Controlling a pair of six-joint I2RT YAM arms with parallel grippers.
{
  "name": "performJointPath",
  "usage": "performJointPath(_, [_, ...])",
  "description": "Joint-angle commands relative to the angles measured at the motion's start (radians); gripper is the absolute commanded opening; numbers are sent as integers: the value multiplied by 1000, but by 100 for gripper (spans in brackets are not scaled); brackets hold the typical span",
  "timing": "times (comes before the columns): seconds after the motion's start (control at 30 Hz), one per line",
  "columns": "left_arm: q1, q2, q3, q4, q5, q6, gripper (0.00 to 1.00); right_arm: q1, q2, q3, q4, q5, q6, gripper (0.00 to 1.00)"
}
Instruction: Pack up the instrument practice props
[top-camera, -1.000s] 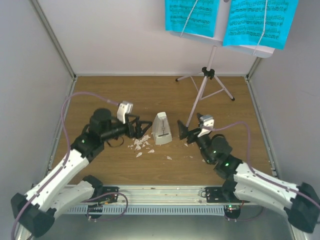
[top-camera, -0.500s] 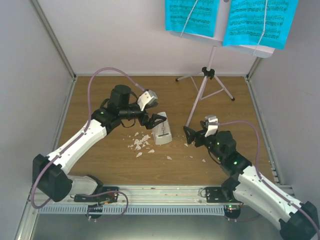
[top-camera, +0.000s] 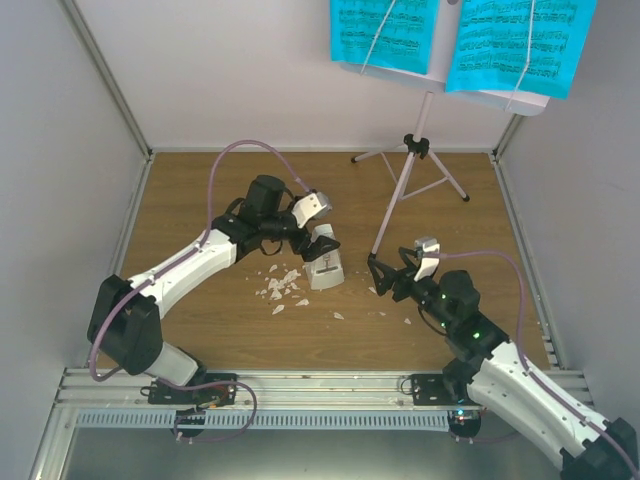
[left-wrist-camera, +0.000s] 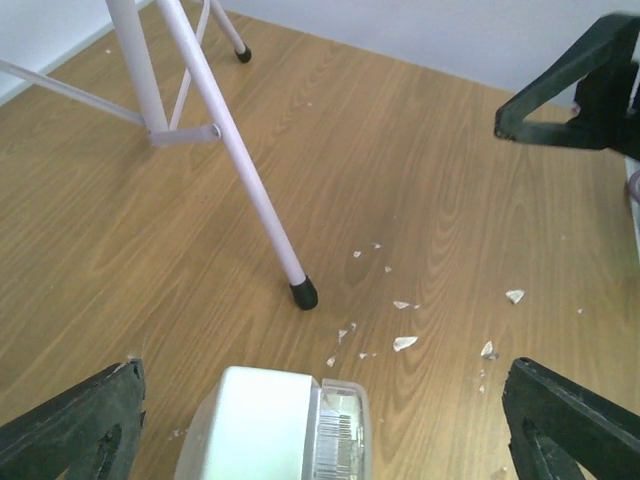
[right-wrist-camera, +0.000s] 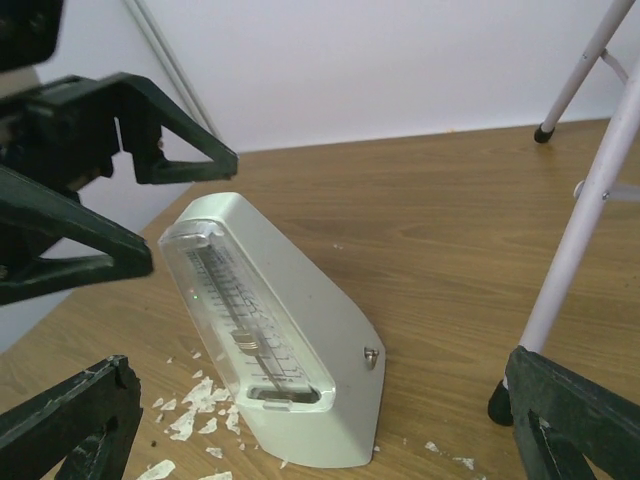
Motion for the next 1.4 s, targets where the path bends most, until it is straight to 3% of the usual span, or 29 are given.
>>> performJointPath(0.0, [-10, 25, -26, 74, -20, 47, 95, -10, -16, -18, 4, -29, 20, 100])
performJointPath(0.4, [-13, 34, -68, 84, -3, 63, 59, -10, -26, -36, 12, -27, 40, 99])
performJointPath(0.7, [-27, 45, -72, 83, -42, 78, 45, -10, -54, -42, -3, -16, 45, 100])
performJointPath(0.87, [-32, 48, -75, 82, -47, 81, 44, -10, -67, -46, -9, -13, 49, 100])
performJointPath(0.93, [-33, 50, -75, 79, -44, 79, 48, -10, -74, -46, -13, -11, 49, 100])
performJointPath(1.07, [-35, 53, -76, 76, -20, 78, 79, -10, -90, -45, -26, -6, 43, 100])
performJointPath(1.1, [-35, 54, -74, 73, -12, 79, 81, -11, -93, -44, -30, -4, 42, 100])
performJointPath(1.17, [-35, 59, -71, 66, 0, 81, 80, -11, -102, -44, -38, 0, 40, 100])
performJointPath(1.37, [-35, 64, -66, 57, -13, 87, 57, -11, -109, -45, -48, 4, 41, 100])
